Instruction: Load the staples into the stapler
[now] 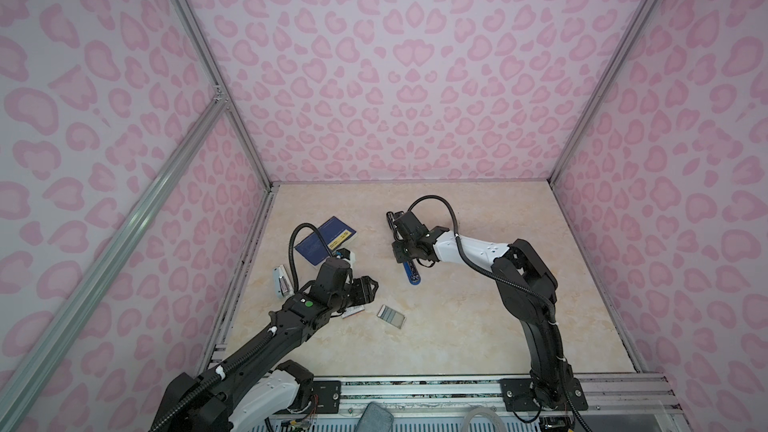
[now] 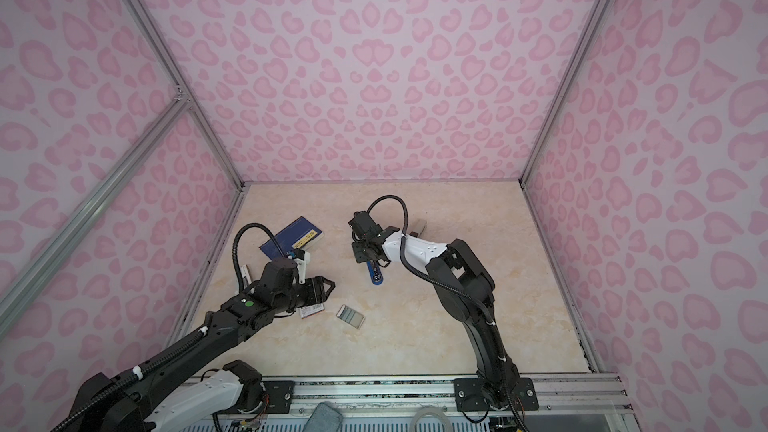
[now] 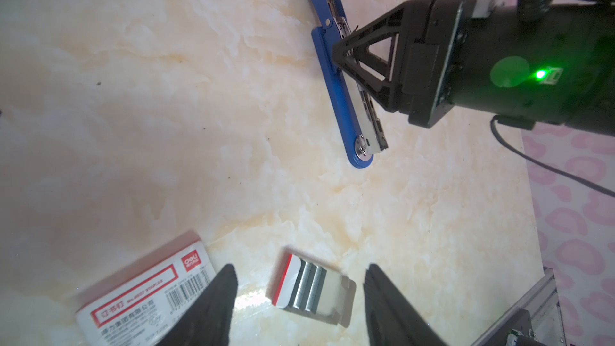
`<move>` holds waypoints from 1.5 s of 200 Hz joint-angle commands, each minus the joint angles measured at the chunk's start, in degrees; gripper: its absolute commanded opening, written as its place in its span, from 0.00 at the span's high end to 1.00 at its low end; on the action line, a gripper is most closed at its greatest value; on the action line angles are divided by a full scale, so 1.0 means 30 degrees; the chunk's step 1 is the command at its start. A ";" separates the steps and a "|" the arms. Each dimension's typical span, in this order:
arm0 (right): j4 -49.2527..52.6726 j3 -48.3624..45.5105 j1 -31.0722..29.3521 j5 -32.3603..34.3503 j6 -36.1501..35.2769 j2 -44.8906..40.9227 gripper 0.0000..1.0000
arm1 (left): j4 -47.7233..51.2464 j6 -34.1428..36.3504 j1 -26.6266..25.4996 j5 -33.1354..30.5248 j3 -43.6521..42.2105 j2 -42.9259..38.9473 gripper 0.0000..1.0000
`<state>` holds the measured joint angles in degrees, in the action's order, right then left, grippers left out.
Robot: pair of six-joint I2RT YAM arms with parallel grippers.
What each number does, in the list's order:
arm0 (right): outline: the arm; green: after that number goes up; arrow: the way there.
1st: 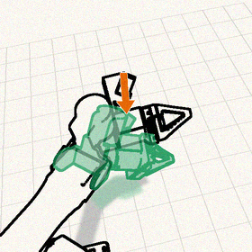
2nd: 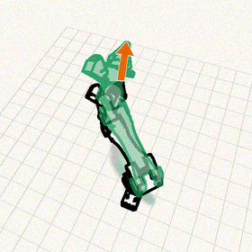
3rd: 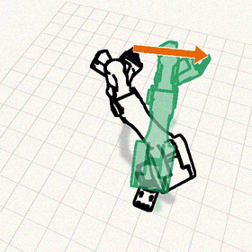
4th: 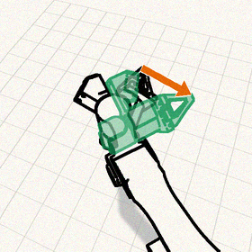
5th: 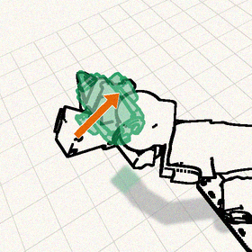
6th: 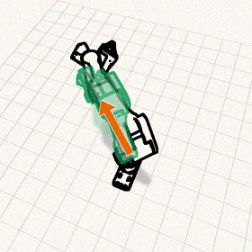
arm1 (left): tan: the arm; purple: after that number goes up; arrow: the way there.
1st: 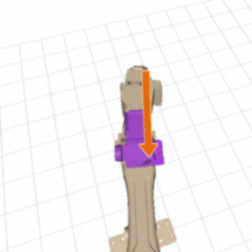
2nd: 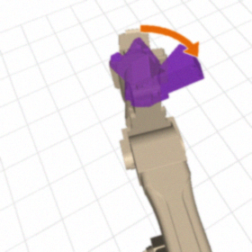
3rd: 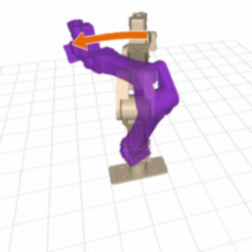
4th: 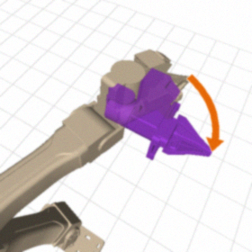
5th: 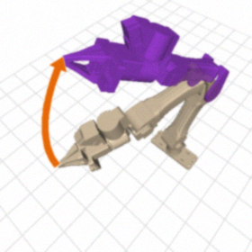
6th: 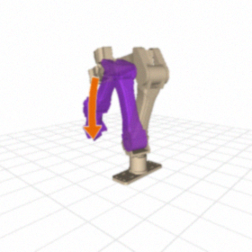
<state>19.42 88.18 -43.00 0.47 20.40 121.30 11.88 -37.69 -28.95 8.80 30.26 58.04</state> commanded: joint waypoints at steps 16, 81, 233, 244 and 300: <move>0.0001 -0.0474 -0.0048 0.0106 0.0113 -0.0119 0.63 | -0.0701 -0.0063 0.0007 0.0056 -0.0110 0.0084 0.36; -0.0013 -0.2006 -0.0255 0.0242 0.0274 -0.1002 0.65 | -0.0804 -0.0121 0.0011 0.0114 -0.0161 0.0223 0.36; 0.1271 -0.0401 -0.0130 0.0670 -0.0309 -0.1277 0.58 | -0.0694 -0.0209 0.0008 0.0118 -0.0009 0.0009 0.37; 0.1469 0.0171 -0.0109 0.0563 -0.0411 -0.0863 0.58 | -0.0606 -0.0209 -0.0002 0.0057 -0.0041 -0.0112 0.37; 0.2067 0.1805 -0.0008 0.0076 -0.0561 0.0594 0.58 | -0.0502 -0.0208 0.0011 -0.0054 -0.0105 -0.0185 0.37</move>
<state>23.97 92.64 -43.16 1.32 19.33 121.62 10.63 -38.09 -28.95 8.99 30.02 57.63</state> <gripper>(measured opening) 0.419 0.633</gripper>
